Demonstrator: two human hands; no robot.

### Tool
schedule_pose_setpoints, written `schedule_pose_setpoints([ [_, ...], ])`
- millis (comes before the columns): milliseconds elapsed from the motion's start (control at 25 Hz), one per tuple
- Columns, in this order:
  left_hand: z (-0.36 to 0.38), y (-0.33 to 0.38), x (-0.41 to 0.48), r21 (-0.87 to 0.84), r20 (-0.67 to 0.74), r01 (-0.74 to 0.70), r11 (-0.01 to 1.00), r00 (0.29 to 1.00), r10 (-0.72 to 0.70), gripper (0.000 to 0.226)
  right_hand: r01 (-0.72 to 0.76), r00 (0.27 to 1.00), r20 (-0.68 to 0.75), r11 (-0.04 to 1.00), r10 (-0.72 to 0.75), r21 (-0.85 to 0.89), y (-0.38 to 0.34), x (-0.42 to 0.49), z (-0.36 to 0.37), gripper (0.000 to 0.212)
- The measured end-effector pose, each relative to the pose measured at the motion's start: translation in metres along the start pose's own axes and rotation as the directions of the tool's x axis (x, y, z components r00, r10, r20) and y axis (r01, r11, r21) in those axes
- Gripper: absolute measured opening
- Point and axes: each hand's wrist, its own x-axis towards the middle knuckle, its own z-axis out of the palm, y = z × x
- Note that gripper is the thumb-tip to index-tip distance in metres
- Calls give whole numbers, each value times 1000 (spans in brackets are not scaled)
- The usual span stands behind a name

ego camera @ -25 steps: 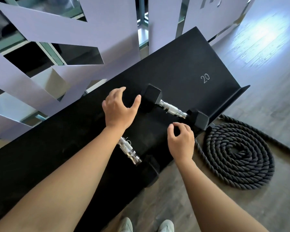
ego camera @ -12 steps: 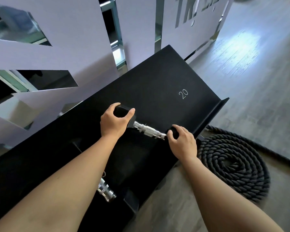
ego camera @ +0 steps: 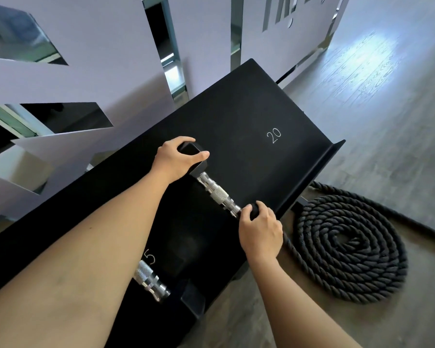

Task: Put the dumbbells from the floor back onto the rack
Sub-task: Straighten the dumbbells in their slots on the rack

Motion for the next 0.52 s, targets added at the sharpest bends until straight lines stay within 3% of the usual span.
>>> schedule_pose_setpoints([
  [120,0,1,2,18,10,24,1000,1000,-25,56,38,999,22,997,-37,-64,1,0,-1,43],
  [280,0,-1,-1,32,-5,22,999,1000,-22,58,79,994,83,996,-75,-52,-3,11,-1,24],
  [520,2,1,-10,32,-39,26,999,999,-24,65,116,993,36,991,-114,-62,0,10,3,26],
])
